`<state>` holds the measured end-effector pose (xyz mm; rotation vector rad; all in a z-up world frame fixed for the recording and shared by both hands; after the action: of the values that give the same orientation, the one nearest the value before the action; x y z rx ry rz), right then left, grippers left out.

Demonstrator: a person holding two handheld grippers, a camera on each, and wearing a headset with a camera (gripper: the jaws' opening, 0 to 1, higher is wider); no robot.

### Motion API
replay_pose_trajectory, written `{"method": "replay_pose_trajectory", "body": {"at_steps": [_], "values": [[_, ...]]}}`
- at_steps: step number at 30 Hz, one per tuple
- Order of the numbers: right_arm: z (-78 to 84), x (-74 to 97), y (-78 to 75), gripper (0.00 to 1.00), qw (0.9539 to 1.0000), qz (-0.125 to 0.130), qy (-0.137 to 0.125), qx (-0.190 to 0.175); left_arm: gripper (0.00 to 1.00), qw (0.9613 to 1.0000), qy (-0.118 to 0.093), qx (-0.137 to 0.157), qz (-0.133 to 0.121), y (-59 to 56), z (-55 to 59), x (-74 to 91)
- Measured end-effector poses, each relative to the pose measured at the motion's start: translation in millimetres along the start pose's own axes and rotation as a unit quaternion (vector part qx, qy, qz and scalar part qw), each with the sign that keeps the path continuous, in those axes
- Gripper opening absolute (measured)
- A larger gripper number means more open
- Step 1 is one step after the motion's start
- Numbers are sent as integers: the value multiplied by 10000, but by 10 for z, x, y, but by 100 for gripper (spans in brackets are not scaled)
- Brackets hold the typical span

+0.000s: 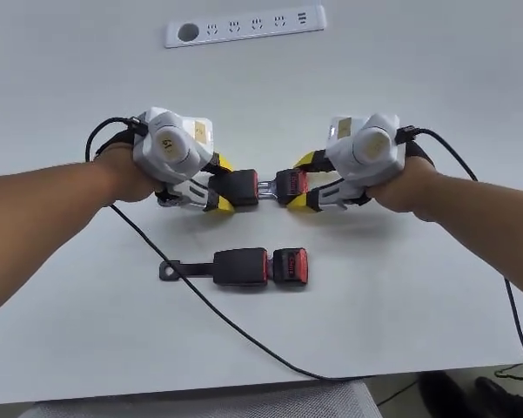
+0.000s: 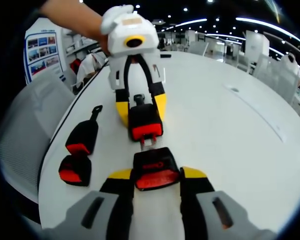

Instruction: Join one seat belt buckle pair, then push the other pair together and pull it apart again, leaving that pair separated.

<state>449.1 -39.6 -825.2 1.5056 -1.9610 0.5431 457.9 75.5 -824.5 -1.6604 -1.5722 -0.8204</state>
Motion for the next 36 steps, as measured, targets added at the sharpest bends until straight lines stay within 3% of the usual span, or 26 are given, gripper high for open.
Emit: {"method": "replay_pose_trajectory", "body": {"at_steps": [36], "values": [[628, 691, -98, 36, 9999, 67, 108, -28, 35, 10000, -54, 40, 10, 4, 24, -14]]}}
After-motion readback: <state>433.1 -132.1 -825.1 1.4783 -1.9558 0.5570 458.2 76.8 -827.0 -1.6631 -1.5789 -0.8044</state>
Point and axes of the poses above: the centre of the closed fingertips' face, and the gripper's own axes: x roughly backward along the fingers, y roughly to its left, z roughly out of its underside, the point moved 3 cm from there along x, roughly backward along the fingers, and after that the axes turned 2 degrees about z, right-handed, at the moved point
